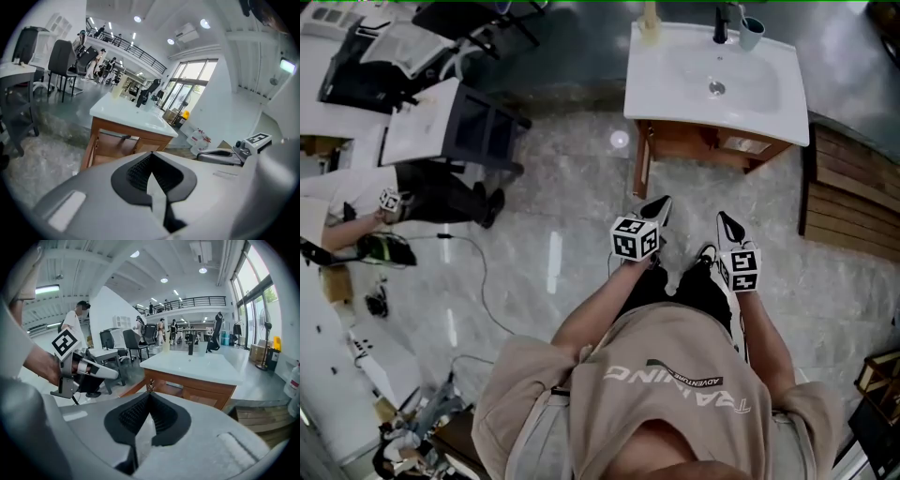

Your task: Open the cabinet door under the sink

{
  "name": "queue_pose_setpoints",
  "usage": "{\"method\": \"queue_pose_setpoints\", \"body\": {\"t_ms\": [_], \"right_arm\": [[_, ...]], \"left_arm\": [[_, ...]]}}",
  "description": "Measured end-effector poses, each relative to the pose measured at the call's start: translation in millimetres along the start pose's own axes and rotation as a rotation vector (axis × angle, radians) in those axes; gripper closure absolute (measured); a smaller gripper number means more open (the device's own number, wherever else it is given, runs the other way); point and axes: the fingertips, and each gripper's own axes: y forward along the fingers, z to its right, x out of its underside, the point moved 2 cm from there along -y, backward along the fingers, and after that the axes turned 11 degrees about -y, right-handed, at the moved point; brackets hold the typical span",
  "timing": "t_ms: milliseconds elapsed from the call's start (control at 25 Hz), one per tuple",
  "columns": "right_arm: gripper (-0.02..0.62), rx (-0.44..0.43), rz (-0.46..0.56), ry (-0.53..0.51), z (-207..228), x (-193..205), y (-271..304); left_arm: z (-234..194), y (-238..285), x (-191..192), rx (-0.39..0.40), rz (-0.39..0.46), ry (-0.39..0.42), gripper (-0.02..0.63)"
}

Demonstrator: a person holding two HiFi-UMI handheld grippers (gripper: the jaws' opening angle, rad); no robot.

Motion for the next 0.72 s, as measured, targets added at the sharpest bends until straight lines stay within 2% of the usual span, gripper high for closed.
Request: {"method": "queue_pose_setpoints", "body": {"t_ms": [120, 320, 440, 720], "right_arm": [[0.594, 0.009, 0.052, -0.045, 13.3, -23.8, -16.7], [0.594, 0.006, 0.114, 0.009, 45.6, -52.4, -43.1], [0.594, 0.023, 0.159, -0.028, 68.2, -73.1, -55.8], [0.594, 0.043, 0.296, -0.086, 108.7, -123.8, -89.2]], "left_arm": [[27.1, 0.5, -24.9, 0.007, 0.029, 0.081, 0.594], [63.9, 3.2, -61.3, -0.015, 0.072, 0.172, 0.592], [96.8, 4.7, -88.7, -0.004, 0.130, 0.246, 0.592], [158.1, 2.4, -136.0, 0.034, 0.260, 0.309, 0.592]]}}
